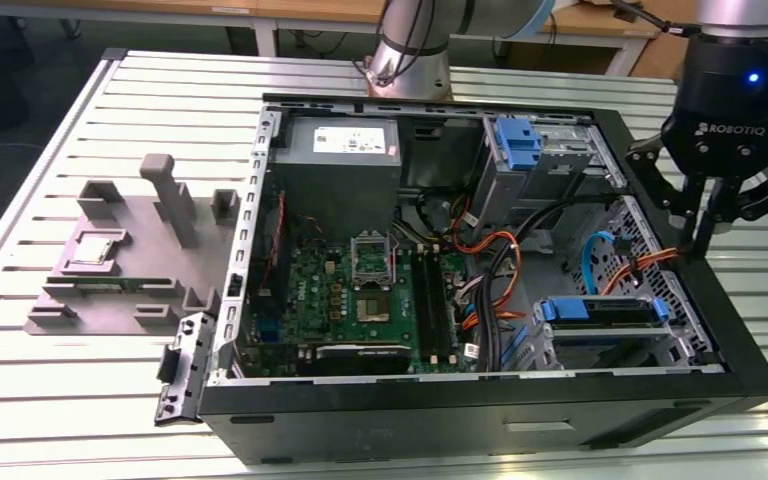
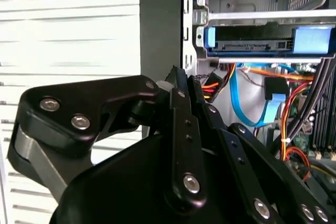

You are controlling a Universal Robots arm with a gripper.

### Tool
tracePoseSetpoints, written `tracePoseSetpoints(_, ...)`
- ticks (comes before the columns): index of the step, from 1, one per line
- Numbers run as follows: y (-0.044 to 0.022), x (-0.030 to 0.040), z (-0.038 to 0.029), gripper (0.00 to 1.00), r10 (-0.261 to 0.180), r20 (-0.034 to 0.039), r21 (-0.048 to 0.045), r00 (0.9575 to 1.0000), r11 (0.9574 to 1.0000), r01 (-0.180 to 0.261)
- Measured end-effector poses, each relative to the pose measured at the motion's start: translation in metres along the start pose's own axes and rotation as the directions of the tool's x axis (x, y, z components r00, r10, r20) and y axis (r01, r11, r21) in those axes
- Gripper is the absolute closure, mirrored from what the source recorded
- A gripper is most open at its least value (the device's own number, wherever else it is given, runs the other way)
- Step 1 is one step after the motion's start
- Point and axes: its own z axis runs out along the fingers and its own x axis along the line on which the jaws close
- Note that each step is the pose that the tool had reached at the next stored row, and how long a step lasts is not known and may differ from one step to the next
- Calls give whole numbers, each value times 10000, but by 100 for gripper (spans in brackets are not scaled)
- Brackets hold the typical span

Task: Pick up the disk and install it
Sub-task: 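Insert the first disk wire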

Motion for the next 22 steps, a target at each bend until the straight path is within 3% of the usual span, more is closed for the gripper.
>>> tracePoseSetpoints(2, -24, -13, 10, 84, 43, -141, -210, 9999, 9998, -46)
tracePoseSetpoints(4, -49, -28, 21, 84, 48, -161, -240, 9999, 9997, -52)
tracePoseSetpoints(14, -200, 56, 21, 84, 95, -71, -319, 9999, 9994, -97)
tracePoseSetpoints(18, -266, 124, 12, 84, 120, -19, -351, 9999, 9993, -120)
tracePoseSetpoints(22, -282, 141, 10, 84, 162, -54, -386, 9999, 9991, -164)
